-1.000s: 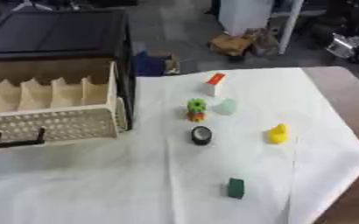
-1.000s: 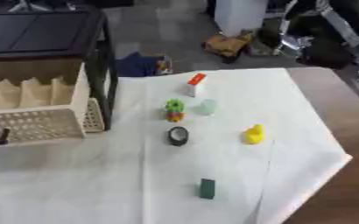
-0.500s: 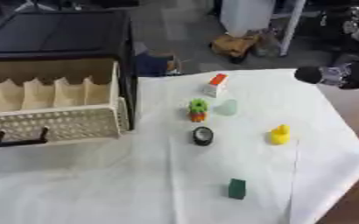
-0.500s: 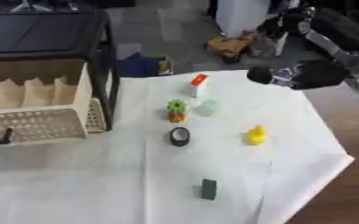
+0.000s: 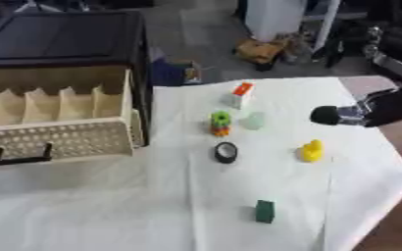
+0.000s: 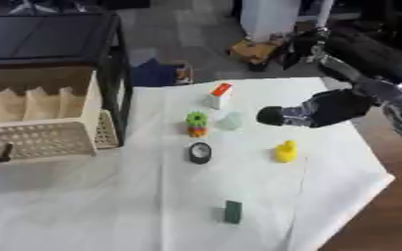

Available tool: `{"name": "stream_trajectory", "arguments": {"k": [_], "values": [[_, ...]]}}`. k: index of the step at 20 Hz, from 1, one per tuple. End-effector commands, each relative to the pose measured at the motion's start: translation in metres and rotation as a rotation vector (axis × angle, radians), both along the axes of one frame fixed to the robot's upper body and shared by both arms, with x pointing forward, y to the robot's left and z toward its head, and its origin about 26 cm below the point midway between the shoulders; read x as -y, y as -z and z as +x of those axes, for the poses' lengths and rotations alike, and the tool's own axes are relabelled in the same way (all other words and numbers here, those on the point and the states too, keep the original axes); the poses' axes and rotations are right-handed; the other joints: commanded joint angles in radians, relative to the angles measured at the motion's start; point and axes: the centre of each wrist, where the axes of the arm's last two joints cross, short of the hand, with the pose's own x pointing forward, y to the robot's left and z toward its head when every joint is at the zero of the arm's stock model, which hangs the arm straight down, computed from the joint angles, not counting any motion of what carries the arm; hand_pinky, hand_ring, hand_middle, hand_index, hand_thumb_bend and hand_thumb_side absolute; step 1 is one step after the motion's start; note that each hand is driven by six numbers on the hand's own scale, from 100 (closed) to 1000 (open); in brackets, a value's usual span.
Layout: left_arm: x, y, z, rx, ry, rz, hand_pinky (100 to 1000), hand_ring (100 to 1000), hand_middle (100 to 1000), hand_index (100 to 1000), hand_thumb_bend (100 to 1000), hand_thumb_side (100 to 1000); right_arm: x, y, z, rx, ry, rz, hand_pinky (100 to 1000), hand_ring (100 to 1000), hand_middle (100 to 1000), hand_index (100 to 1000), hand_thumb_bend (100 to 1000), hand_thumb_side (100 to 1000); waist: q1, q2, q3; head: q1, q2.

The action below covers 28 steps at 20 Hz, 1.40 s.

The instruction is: Pick up objects from table and place into drawer.

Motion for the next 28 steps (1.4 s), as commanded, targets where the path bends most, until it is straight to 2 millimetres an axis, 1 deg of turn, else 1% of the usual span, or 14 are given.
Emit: {"name": "stream_trajectory", "arguments": {"k": [1, 3, 4, 5, 8, 9, 10, 11, 12, 13, 15, 19, 25, 28], "values": [[0.001, -0.005, -0.002, 0.015, 0.001, 0.012, 370, 428, 535, 848, 100, 1000, -0.004, -0.009, -0.007, -0.017, -0.011, -0.041, 699, 654, 485, 822, 743, 886, -0.005, -0.015, -0.002, -0.001, 0.000], [0.001, -0.005, -0.002, 0.011, 0.001, 0.013, 369, 428, 535, 848, 100, 1000, -0.006, -0.008, -0.007, -0.043, -0.017, -0.050, 690, 644, 453, 817, 746, 885, -0.007, -0.016, -0.002, -0.002, 0.000], [0.001, -0.004, -0.002, 0.008, 0.002, 0.014, 369, 427, 535, 847, 100, 1000, -0.007, -0.008, -0.007, -0.052, -0.015, -0.052, 683, 631, 426, 813, 776, 887, -0.008, -0.017, -0.002, -0.003, 0.000], [0.001, -0.004, -0.002, 0.006, 0.003, 0.015, 369, 427, 535, 847, 100, 1000, -0.008, -0.008, -0.007, -0.058, -0.011, -0.053, 681, 628, 418, 813, 748, 890, -0.009, -0.018, -0.003, -0.003, 0.000], [0.002, -0.004, -0.002, 0.002, 0.006, 0.017, 369, 427, 534, 844, 100, 1000, -0.010, -0.007, -0.006, -0.070, 0.003, -0.057, 683, 638, 414, 819, 764, 892, -0.011, -0.018, -0.004, -0.005, 0.001], [0.002, -0.004, -0.002, 0.000, 0.007, 0.017, 369, 427, 534, 843, 100, 1000, -0.010, -0.006, -0.006, -0.078, 0.002, -0.062, 690, 648, 420, 836, 763, 831, -0.012, -0.018, -0.004, -0.005, 0.001], [0.003, -0.003, -0.002, -0.002, 0.009, 0.018, 369, 427, 534, 843, 100, 1000, -0.011, -0.005, -0.005, -0.087, -0.001, -0.067, 691, 650, 421, 839, 764, 821, -0.013, -0.018, -0.004, -0.005, 0.001], [0.003, -0.003, -0.002, -0.003, 0.010, 0.018, 368, 425, 533, 842, 100, 1000, -0.012, -0.004, -0.005, -0.101, -0.008, -0.076, 707, 674, 439, 863, 763, 691, -0.013, -0.018, -0.003, -0.005, 0.001], [0.003, -0.003, -0.002, -0.005, 0.011, 0.018, 368, 425, 533, 842, 100, 1000, -0.013, -0.003, -0.005, -0.116, -0.016, -0.086, 709, 678, 442, 867, 763, 665, -0.014, -0.018, -0.003, -0.006, 0.000], [0.003, -0.003, -0.002, -0.006, 0.012, 0.017, 368, 425, 532, 841, 100, 1000, -0.014, -0.003, -0.005, -0.135, -0.023, -0.095, 711, 690, 449, 875, 762, 560, -0.014, -0.018, -0.002, -0.007, 0.000], [0.003, -0.002, -0.002, -0.008, 0.013, 0.015, 368, 423, 531, 840, 100, 1000, -0.016, 0.000, -0.004, -0.190, -0.035, -0.106, 707, 689, 441, 880, 750, 449, -0.015, -0.018, -0.002, -0.009, -0.001], [0.004, -0.001, -0.002, -0.015, 0.018, 0.015, 367, 420, 529, 836, 100, 1000, -0.018, 0.001, -0.003, -0.271, -0.043, -0.097, 700, 679, 425, 877, 740, 348, -0.017, -0.017, -0.004, -0.011, -0.001], [0.004, 0.000, -0.002, -0.025, 0.021, 0.016, 366, 415, 527, 827, 100, 1000, -0.024, 0.005, -0.001, -0.331, -0.035, -0.046, 697, 666, 398, 865, 778, 348, -0.020, -0.013, -0.010, -0.013, 0.002], [0.005, 0.000, -0.002, -0.031, 0.023, 0.014, 365, 412, 526, 824, 100, 1000, -0.028, 0.008, 0.000, -0.351, -0.022, -0.019, 689, 657, 386, 853, 805, 381, -0.022, -0.013, -0.013, -0.014, 0.003]]}}
